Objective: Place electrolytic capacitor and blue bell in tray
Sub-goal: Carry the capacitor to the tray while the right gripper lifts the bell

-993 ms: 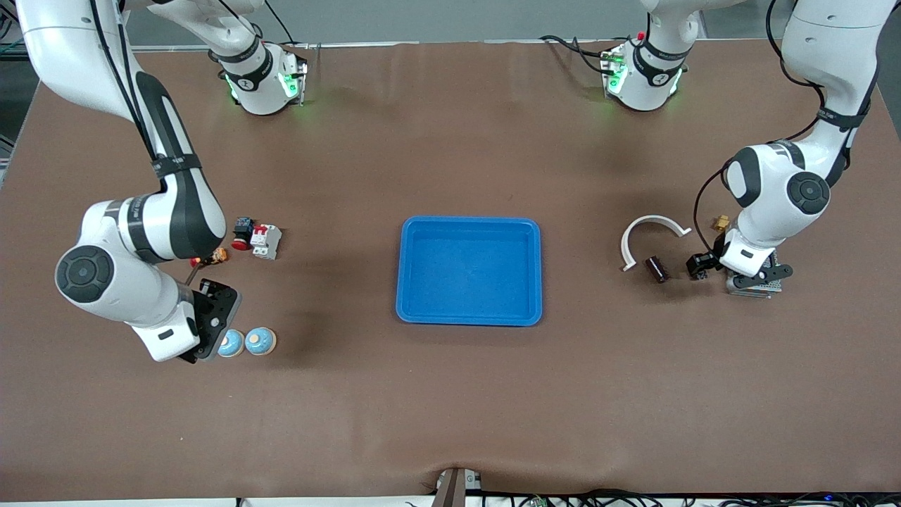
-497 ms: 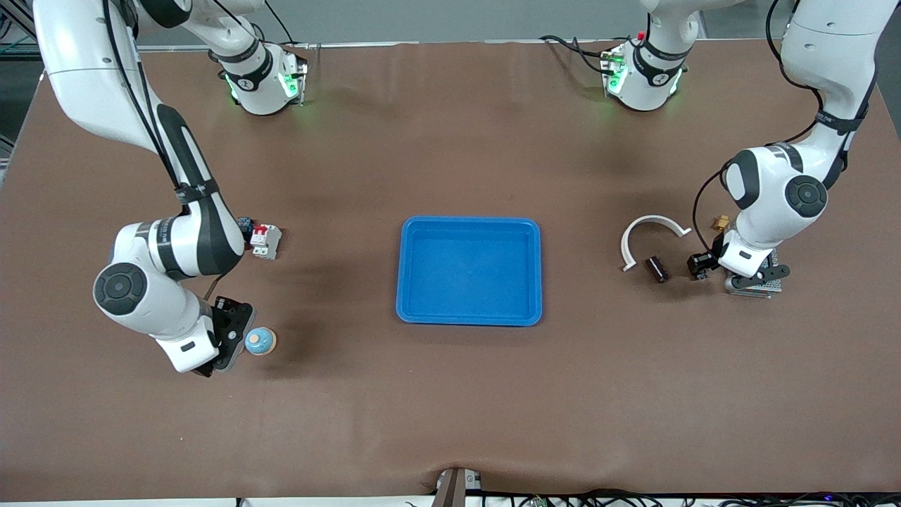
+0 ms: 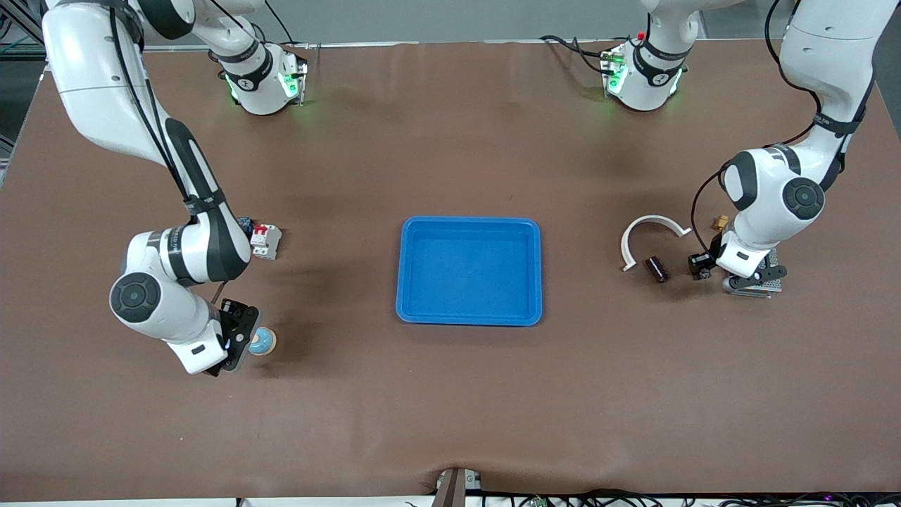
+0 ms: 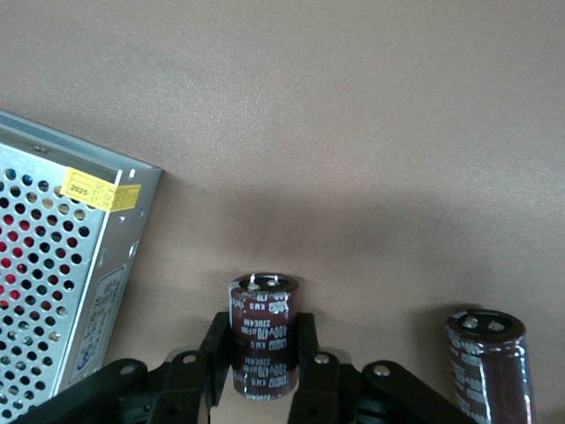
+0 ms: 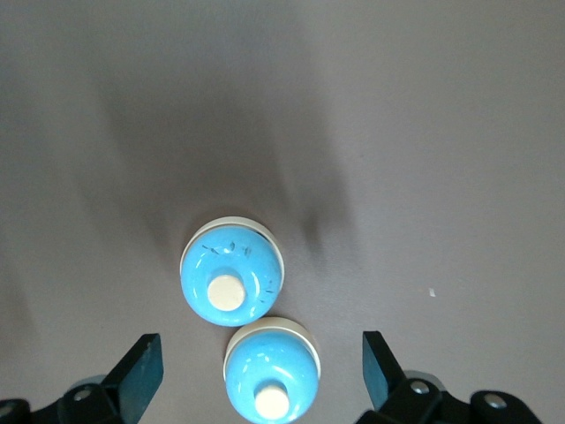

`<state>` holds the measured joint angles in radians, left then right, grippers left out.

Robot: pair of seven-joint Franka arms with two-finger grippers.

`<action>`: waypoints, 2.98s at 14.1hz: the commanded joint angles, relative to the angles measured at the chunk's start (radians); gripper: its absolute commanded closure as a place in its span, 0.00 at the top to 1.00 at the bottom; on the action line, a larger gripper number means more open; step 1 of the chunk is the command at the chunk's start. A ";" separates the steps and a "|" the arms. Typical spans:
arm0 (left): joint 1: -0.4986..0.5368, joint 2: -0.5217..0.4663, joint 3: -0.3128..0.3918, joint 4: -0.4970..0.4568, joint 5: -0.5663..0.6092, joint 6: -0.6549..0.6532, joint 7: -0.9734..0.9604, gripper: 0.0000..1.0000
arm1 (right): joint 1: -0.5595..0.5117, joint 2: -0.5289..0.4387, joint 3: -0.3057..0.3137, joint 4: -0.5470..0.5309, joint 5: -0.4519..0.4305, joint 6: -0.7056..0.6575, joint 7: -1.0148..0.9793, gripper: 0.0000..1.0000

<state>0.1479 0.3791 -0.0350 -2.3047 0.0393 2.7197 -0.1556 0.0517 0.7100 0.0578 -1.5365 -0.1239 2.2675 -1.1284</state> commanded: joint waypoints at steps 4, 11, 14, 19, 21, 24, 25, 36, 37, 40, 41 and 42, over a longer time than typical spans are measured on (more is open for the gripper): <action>-0.004 -0.061 -0.014 0.062 0.024 -0.087 -0.015 0.00 | -0.018 0.032 0.008 0.025 -0.010 0.030 -0.007 1.00; -0.005 -0.086 -0.166 0.280 0.022 -0.418 -0.168 0.00 | -0.001 0.049 0.010 0.006 -0.008 0.050 -0.008 1.00; -0.007 -0.075 -0.252 0.330 0.022 -0.472 -0.293 0.00 | 0.013 0.052 0.011 0.003 -0.008 0.052 -0.008 1.00; -0.123 -0.054 -0.295 0.347 0.024 -0.477 -0.503 0.00 | 0.020 0.063 0.011 -0.013 -0.007 0.087 -0.008 1.00; -0.184 -0.036 -0.295 0.355 0.024 -0.477 -0.594 0.00 | 0.020 0.072 0.011 -0.013 -0.007 0.089 -0.007 1.00; -0.270 0.010 -0.293 0.387 0.025 -0.477 -0.743 0.00 | 0.010 0.082 0.011 -0.030 -0.007 0.105 -0.007 1.00; -0.301 0.026 -0.293 0.401 0.031 -0.477 -0.795 0.00 | 0.010 0.082 0.013 -0.036 -0.007 0.113 -0.007 1.00; -0.453 0.155 -0.295 0.478 0.126 -0.454 -1.260 0.00 | 0.008 0.088 0.013 -0.051 -0.005 0.129 -0.008 0.80; -0.459 0.167 -0.295 0.481 0.128 -0.448 -1.292 0.00 | 0.008 0.085 0.013 -0.050 -0.005 0.122 -0.005 0.57; -0.482 0.190 -0.293 0.485 0.128 -0.434 -1.348 0.00 | 0.008 0.083 0.013 -0.045 -0.005 0.118 -0.002 0.49; -0.485 0.192 -0.295 0.485 0.128 -0.434 -1.370 0.00 | 0.007 0.082 0.013 -0.044 -0.005 0.118 -0.001 0.44; -0.491 0.204 -0.295 0.487 0.128 -0.431 -1.395 0.00 | 0.007 0.078 0.013 -0.040 0.003 0.115 -0.001 0.43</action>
<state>-0.3289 0.5581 -0.3340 -1.8429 0.1430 2.2839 -1.4952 0.0690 0.7901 0.0642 -1.5796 -0.1233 2.3829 -1.1281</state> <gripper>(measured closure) 0.661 0.313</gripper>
